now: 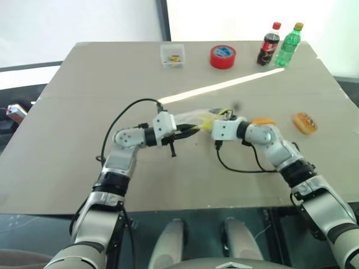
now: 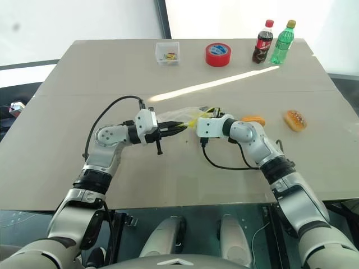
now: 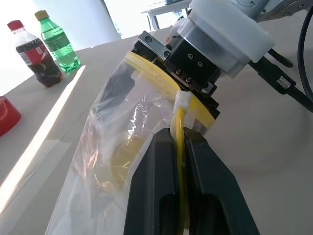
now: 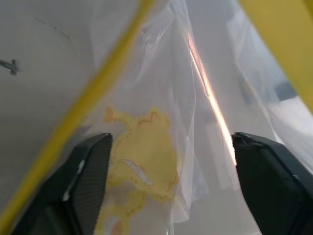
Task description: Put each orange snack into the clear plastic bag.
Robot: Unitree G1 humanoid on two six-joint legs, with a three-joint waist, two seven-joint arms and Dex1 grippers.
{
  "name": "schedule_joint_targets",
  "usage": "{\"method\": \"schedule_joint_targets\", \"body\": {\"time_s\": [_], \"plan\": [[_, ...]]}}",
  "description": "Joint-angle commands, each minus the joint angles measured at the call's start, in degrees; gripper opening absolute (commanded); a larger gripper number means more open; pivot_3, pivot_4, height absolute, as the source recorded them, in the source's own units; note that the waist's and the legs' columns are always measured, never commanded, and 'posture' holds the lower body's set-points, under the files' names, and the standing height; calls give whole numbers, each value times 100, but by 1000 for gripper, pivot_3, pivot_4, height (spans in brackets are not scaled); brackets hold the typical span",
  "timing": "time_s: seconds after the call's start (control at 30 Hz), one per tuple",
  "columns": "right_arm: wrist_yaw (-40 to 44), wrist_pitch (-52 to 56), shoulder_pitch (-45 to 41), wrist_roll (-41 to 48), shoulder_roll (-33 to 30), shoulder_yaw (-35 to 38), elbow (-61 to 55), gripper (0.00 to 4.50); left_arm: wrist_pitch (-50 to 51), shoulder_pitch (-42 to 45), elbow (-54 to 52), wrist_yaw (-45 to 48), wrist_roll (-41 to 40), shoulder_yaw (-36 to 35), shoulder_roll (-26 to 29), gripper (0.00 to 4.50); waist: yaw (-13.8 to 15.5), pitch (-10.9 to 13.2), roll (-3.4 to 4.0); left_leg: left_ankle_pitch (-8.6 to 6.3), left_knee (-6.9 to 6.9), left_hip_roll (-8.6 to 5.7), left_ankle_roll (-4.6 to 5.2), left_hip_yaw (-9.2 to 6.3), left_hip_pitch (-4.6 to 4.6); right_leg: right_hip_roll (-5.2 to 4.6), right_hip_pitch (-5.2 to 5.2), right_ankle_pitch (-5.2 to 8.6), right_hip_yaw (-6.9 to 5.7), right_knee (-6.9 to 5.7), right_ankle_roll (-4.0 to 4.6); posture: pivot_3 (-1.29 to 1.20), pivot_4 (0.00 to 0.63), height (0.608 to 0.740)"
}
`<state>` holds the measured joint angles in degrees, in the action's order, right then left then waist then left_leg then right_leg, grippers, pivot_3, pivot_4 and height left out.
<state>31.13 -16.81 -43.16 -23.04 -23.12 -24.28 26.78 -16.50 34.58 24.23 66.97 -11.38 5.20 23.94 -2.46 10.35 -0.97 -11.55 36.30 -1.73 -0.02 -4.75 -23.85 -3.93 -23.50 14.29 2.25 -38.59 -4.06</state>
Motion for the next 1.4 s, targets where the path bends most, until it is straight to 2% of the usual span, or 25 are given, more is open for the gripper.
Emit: {"method": "schedule_joint_targets", "body": {"time_s": [0.03, 0.2, 0.57, 0.8, 0.9, 1.03, 1.13, 1.27, 1.4], "plan": [[-157, -79, -189, -125, -33, 96, 25, 4466, -77, 116, -4, -46, -51, -36, -17, 0, 0, 0, 0, 0, 0, 0, 0, 0, 0, 0, 0, 0, 1, 0, 0, 0, 150, 740], [-173, -98, -202, -136, -53, 160, 31, 4466, -146, 123, 76, -81, -17, -29, -52, 0, 1, 0, 0, 0, 0, 0, 0, 0, 0, 0, 0, 0, 1, 0, 0, 0, 150, 740], [-16, 27, -143, -45, -762, 522, -745, 4466, -869, 59, 714, -523, 315, -32, -151, 0, 2, 0, 0, 0, 0, 0, 0, 1, 0, 0, 0, 0, 1, 0, 0, 0, 150, 740], [1097, 850, 296, 994, -1023, 870, -1757, 4466, -1128, 212, 1027, -728, 395, -58, -206, 0, 15, 0, 0, 0, 1, -1, 1, 2, 0, -1, 2, 0, 2, 0, 0, 0, 150, 740], [1540, 1493, 515, 1687, -1165, 1258, -2270, 4466, -1177, 250, 1102, -776, 400, -61, -215, 0, 17, 0, 0, 0, 1, -1, 1, 1, 0, -2, 3, 0, 1, 0, 0, 0, 150, 740], [1637, 3039, 765, 2530, -1203, 1990, -2673, 4466, -1179, 261, 1127, -889, 400, -107, -223, 0, 15, 0, -1, 0, 2, 0, 1, -3, 0, -2, 3, 0, 1, -1, 0, 0, 150, 740], [1637, 3602, 1025, 2842, -1252, 2285, -2737, 4466, -1171, 241, 1098, -964, 403, -106, -236, 0, 35, -1, -2, 0, 5, -1, 1, -9, 0, -2, 6, 0, -1, -1, 0, 0, 150, 740], [1893, 3520, 1270, 2885, -1598, 2375, -2420, 4466, -1143, 215, 1063, -1045, 409, -93, -246, 0, 38, 0, -1, 0, 5, -1, 1, -3, 0, -3, 7, 0, -3, 0, 0, 0, 150, 740], [2405, 3268, 1085, 2969, -1950, 2352, -1660, 4466, -1120, 204, 1058, -1148, 434, -93, -233, 0, 16, 0, -1, 0, 7, -2, 2, 6, 1, -4, 7, 0, 1, -1, -1, 0, 150, 740]]}}
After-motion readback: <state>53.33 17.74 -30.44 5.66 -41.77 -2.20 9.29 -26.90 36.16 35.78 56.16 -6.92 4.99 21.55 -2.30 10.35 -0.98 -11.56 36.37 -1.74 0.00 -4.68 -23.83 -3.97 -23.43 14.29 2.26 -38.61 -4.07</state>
